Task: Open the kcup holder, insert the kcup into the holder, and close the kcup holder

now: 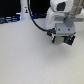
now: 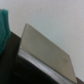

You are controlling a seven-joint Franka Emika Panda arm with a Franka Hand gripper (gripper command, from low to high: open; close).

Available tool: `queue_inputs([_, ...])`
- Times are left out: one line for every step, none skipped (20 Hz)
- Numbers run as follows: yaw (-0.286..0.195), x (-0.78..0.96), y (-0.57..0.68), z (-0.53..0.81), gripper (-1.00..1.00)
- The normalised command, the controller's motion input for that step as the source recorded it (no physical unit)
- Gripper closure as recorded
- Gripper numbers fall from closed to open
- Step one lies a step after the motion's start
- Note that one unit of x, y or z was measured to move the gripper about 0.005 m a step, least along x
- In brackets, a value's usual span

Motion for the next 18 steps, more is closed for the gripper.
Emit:
queue_inputs([0.092,-0.54,0.53,0.02,-1.0])
queue_inputs([0.091,-0.55,0.53,0.02,-1.0])
queue_inputs([0.091,-0.56,0.54,0.03,-1.0])
queue_inputs([0.092,-0.57,0.53,0.04,-1.0])
queue_inputs([0.095,-0.58,0.52,0.05,-1.0])
queue_inputs([0.096,-0.59,0.52,0.04,-1.0])
queue_inputs([0.092,-0.63,0.51,0.03,-1.0])
queue_inputs([0.083,-0.67,0.5,0.02,-1.0])
queue_inputs([0.076,-0.71,0.49,0.01,-1.0])
queue_inputs([0.067,-0.75,0.5,0.01,-1.0])
queue_inputs([0.059,-0.77,0.5,0.01,-1.0])
queue_inputs([0.051,-0.8,0.51,0.0,-1.0])
queue_inputs([0.048,-0.81,0.5,-0.01,-1.0])
queue_inputs([0.049,-0.85,0.47,-0.03,-1.0])
queue_inputs([0.052,-0.87,0.44,-0.03,-1.0])
queue_inputs([0.055,-0.89,0.42,-0.03,-1.0])
queue_inputs([0.054,-0.9,0.42,-0.03,-1.0])
queue_inputs([0.063,-0.89,0.39,-0.02,-1.0])
